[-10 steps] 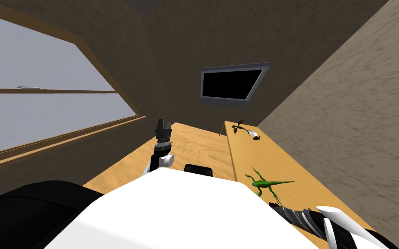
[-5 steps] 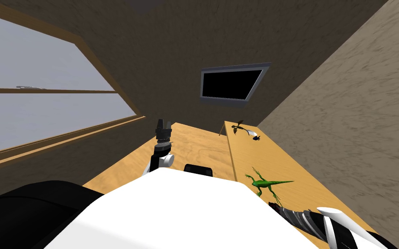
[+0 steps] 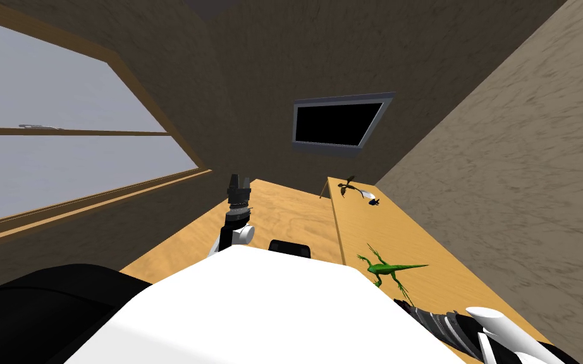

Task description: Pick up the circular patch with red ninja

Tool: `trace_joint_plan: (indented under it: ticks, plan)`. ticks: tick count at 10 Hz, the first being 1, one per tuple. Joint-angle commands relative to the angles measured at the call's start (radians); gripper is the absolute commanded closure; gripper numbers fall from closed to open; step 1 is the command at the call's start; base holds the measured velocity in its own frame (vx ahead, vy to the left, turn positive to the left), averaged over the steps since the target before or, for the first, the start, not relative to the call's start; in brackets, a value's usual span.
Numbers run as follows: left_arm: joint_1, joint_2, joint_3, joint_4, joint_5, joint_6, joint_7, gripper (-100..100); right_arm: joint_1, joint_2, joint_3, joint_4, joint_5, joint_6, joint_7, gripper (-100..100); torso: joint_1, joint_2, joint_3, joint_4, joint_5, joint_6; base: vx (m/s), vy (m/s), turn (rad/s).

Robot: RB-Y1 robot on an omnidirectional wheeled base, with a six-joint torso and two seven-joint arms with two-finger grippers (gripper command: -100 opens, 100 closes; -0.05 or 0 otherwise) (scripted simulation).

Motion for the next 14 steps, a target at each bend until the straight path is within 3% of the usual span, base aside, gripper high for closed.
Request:
trace_joint_plan:
  ticks: [1,2,6,7,8,9,10,11,12,13,14]
  plan:
    - [0.000,0.000,0.000,0.000,0.000,0.000,0.000,0,-0.020,-0.015,0.004,0.046,-0.001,-0.028,0.024,100,0.000,0.000,0.000,0.000,0.000,0.000,0.010,-0.015,0.007]
    - [0.000,0.000,0.000,0.000,0.000,0.000,0.000,0,0.035,0.010,0.017,-0.018,-0.017,-0.007,-0.021,100,0.001,0.000,0.000,0.000,0.000,0.000,0.026,-0.029,0.019]
    - [0.000,0.000,0.000,0.000,0.000,0.000,0.000,0,0.035,0.010,0.017,-0.040,-0.017,-0.007,-0.021,100,-0.002,0.002,0.000,-0.001,-0.002,0.003,0.004,-0.010,-0.007]
    - [0.000,0.000,0.000,0.000,0.000,0.000,0.000,0,0.086,0.035,0.029,-0.089,-0.034,0.014,-0.066,100,-0.001,0.002,0.001,-0.001,-0.002,0.003,0.014,-0.024,0.007]
    - [0.000,0.000,0.000,0.000,0.000,0.000,0.000,0,0.090,0.035,0.029,-0.157,-0.034,0.014,-0.066,100,-0.002,0.003,0.001,-0.001,-0.003,0.005,0.014,-0.030,-0.032]
    - [0.000,0.000,0.000,0.000,0.000,0.000,0.000,0,0.090,0.035,0.029,-0.157,-0.034,0.014,-0.066,100,-0.003,0.001,0.000,-0.001,-0.002,0.003,0.008,-0.018,0.007]
    - [0.000,0.000,0.000,0.000,0.000,0.000,0.000,0,0.145,0.060,0.041,-0.219,-0.050,0.035,-0.110,100,-0.003,0.001,0.000,-0.001,-0.002,0.003,0.024,-0.036,0.009]
    - [0.000,0.000,0.000,0.000,0.000,0.000,0.000,0,0.145,0.060,0.041,-0.258,-0.050,0.035,-0.110,100,-0.004,0.001,0.000,-0.001,-0.003,0.004,0.019,-0.030,-0.020]
    - [0.000,0.000,0.000,0.000,0.000,0.000,0.000,0,0.195,0.085,0.053,-0.303,-0.066,0.056,-0.155,100,-0.004,0.001,0.000,-0.001,-0.003,0.003,0.022,-0.040,0.006]
    - [0.000,0.000,0.000,0.000,0.000,0.000,0.000,0,0.201,0.085,0.053,-0.359,-0.066,0.056,-0.155,100,-0.004,0.002,0.000,-0.001,-0.004,0.005,0.013,-0.031,-0.027]
    - [0.000,0.000,0.000,0.000,0.000,0.000,0.000,0,0.253,0.110,0.065,-0.397,-0.082,0.077,-0.199,100,-0.004,0.002,0.000,-0.001,-0.003,0.003,0.028,-0.037,0.011]
